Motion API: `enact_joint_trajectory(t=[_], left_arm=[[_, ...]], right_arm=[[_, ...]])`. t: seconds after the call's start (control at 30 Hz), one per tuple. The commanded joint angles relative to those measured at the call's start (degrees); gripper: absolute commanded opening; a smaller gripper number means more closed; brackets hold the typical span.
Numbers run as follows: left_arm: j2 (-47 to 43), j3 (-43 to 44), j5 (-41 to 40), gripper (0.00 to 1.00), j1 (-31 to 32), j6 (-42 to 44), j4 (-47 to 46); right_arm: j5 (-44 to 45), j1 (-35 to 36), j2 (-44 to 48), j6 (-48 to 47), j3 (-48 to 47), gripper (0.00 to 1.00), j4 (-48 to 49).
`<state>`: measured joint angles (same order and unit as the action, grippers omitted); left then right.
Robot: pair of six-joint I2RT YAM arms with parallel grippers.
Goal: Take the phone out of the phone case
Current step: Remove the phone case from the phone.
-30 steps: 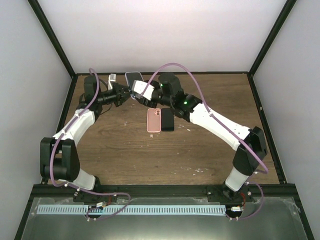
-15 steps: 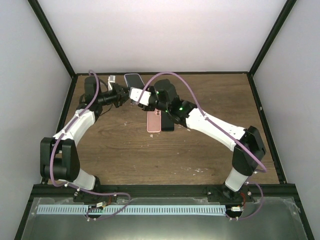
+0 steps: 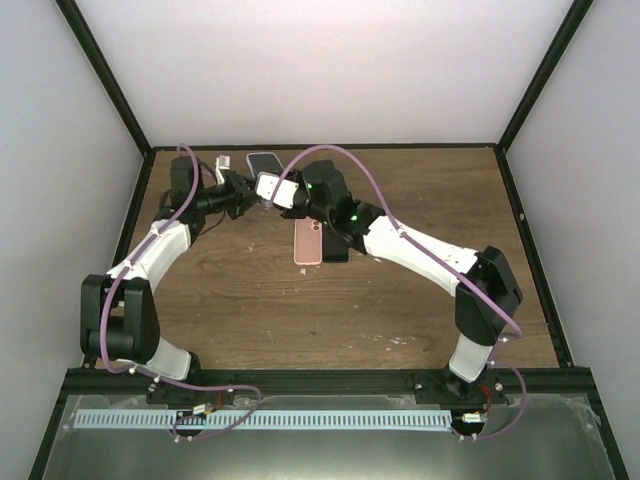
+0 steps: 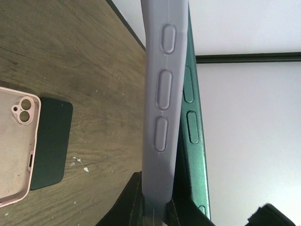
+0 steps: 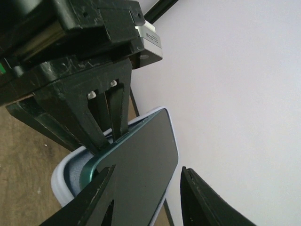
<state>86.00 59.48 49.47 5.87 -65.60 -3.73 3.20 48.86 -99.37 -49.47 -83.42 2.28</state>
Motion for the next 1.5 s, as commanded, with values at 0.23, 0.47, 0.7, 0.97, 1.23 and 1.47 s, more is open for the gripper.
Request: enact_joint_trajectory(t=[0.23,0.47,0.7,0.97,1.23,1.47], left_arm=[[-2.41,1.57,-2.22,0.0,-0.34,2.65,0.57],[-2.68,0.94,-1.63,0.0,-0.33,1.74,-0.49],[-3.84,-0.19,-1.65,0.0,-0.33,1.32,-1.28],[-5.04,-1.27,-2.41,0.0,-0.33,1.36,-0.79],[-5.79,-1.69,-2.5,0.0,-0.13,1.5,-0.95],[-5.62,-1.01,-1.93,0.0,0.91,2.01,-1.55]], right_arm=[[-7.43,1.04,1.4,5.27,-2.69,0.35,-6.59],[-4.14,1.13,-1.15,3.63,-2.56,0.35,-4.73],[2.02,1.12,-3.5,1.56,-2.54,0.3,-1.37],[8.19,1.14,-4.87,-0.72,-2.21,0.26,6.5],[17.53,1.42,-8.56,-3.01,-1.64,0.17,21.24],[15.11,1.65,-9.69,-1.72,-3.1,0.16,18.01]])
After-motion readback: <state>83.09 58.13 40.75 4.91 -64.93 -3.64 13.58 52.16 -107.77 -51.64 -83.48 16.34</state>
